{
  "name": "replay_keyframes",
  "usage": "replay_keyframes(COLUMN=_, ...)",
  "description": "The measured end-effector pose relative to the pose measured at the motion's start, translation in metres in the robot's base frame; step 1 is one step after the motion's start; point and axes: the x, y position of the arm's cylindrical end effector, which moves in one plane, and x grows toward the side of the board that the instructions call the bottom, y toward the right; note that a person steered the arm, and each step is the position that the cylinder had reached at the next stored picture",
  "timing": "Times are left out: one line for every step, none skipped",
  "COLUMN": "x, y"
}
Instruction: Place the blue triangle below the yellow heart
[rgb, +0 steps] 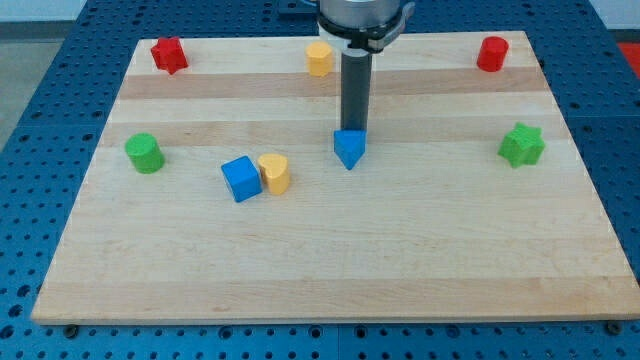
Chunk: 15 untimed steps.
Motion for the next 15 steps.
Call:
replay_keyframes(x=0.011, y=0.0)
replay_keyframes(x=0.023, y=0.0)
replay_keyframes(x=0.033, y=0.0)
replay_keyframes(x=0.042, y=0.0)
replay_keyframes(x=0.05, y=0.001)
replay_keyframes(x=0.061, y=0.002)
replay_keyframes(x=0.073, y=0.004)
replay_keyframes(x=0.086, y=0.006)
replay_keyframes(x=0.099, y=0.006)
replay_keyframes(x=0.106, y=0.006)
replay_keyframes(x=0.117, y=0.006)
replay_keyframes(x=0.126, y=0.006)
replay_keyframes(x=0.126, y=-0.003)
replay_keyframes(x=0.126, y=-0.015)
replay_keyframes(x=0.126, y=-0.031)
